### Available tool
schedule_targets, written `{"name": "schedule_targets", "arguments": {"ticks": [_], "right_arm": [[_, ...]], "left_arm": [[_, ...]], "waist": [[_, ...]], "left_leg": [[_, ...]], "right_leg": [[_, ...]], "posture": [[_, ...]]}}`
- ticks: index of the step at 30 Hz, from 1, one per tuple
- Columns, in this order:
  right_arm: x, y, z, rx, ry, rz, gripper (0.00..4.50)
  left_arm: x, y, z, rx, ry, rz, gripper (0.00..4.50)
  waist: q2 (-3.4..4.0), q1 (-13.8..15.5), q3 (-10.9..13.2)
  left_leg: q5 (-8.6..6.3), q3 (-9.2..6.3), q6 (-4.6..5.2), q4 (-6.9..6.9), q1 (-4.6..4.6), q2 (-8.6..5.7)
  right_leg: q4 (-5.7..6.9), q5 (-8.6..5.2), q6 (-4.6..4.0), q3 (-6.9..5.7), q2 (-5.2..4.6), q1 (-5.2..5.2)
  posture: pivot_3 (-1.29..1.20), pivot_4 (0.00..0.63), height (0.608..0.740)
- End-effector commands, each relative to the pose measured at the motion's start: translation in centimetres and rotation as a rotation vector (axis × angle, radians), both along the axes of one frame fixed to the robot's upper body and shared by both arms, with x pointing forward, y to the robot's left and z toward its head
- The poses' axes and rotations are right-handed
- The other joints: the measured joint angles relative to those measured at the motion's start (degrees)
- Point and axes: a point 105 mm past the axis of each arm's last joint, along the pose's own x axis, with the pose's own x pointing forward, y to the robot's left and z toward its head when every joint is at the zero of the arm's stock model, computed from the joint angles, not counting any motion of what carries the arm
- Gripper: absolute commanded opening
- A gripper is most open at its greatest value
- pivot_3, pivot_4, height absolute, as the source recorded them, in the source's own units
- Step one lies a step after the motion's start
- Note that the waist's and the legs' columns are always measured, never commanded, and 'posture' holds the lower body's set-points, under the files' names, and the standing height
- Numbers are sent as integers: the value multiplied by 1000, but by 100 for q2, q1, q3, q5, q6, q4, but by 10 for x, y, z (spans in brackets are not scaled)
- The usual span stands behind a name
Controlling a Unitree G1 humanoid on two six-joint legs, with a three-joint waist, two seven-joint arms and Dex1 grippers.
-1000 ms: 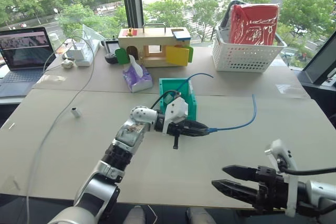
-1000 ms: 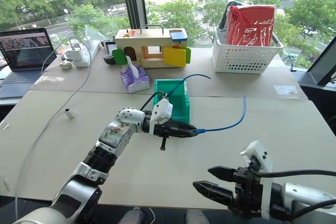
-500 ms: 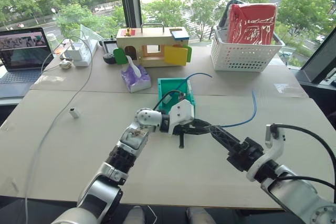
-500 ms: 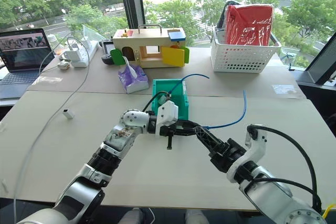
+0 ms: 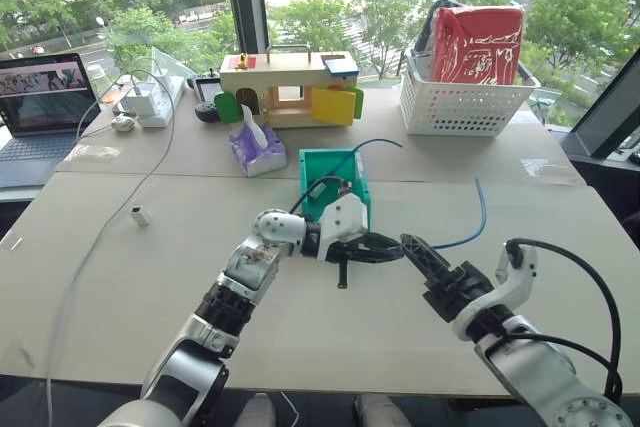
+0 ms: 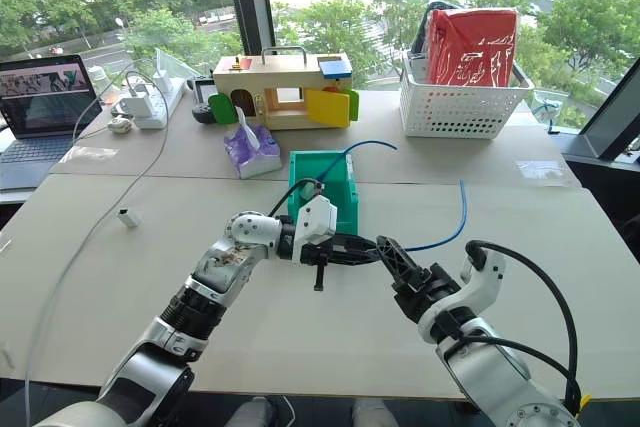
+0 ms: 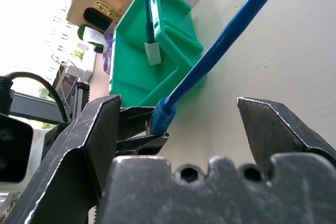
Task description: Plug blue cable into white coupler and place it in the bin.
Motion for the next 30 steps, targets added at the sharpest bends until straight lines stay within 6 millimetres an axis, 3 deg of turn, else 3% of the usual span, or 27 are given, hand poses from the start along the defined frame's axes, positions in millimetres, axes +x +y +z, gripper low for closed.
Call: {"name": "schedule_targets", "arguments": {"ticks": [1, 3, 11, 16, 18, 23, 28, 30], "right_arm": [[-1, 0, 8, 7, -39, -8, 3567], [-1, 0, 8, 9, -38, -6, 3112], [-4, 5, 7, 34, -28, 16, 248], [-3, 6, 7, 38, -25, 17, 96], [-3, 5, 7, 40, -25, 16, 0], [3, -4, 12, 28, -58, -36, 0], [15, -27, 20, -93, -139, -149, 0], [18, -30, 23, -77, -154, -174, 0]], "left_arm": [[-7, -2, 8, -18, -23, -31, 81], [-7, -2, 7, -17, -21, -30, 81], [-6, -3, 7, -20, -20, -27, 81], [-4, -3, 7, -28, 1, -13, 81], [0, -2, 10, -51, 35, 8, 1086], [-1, 11, 17, -54, 55, -8, 2712], [30, 59, 32, -57, 8, 187, 4472], [39, 76, 40, -77, -3, 259, 4472]], "waist": [[0, -1, 0], [0, -2, 0], [0, -3, 0], [0, -1, 0], [0, -1, 0], [0, -15, 0], [1, -24, 0], [2, -13, 0]], "left_leg": [[0, 0, 0, 0, 0, 0], [0, 0, 0, 0, 0, 0], [0, 0, 0, 0, 0, 0], [0, 0, 0, 0, 0, 0], [0, 0, 0, 0, 0, 0], [0, 0, 0, 0, 0, 0], [0, 0, 0, 0, 3, 1], [0, 0, 0, -2, 7, 3]], "right_leg": [[0, 0, 0, 0, 1, 0], [0, 0, -1, 0, 0, 0], [0, 1, -2, 0, 0, 0], [0, 2, -3, 0, 0, 0], [0, 2, -3, 0, 0, 0], [0, 1, -2, 0, 1, -1], [2, 1, -2, 0, 1, -3], [3, 0, -1, 0, 3, -3]], "posture": [[0, 150, 740], [0, 150, 740], [0, 150, 740], [0, 150, 740], [0, 150, 740], [0, 150, 740], [0, 150, 740], [0, 150, 740]]}}
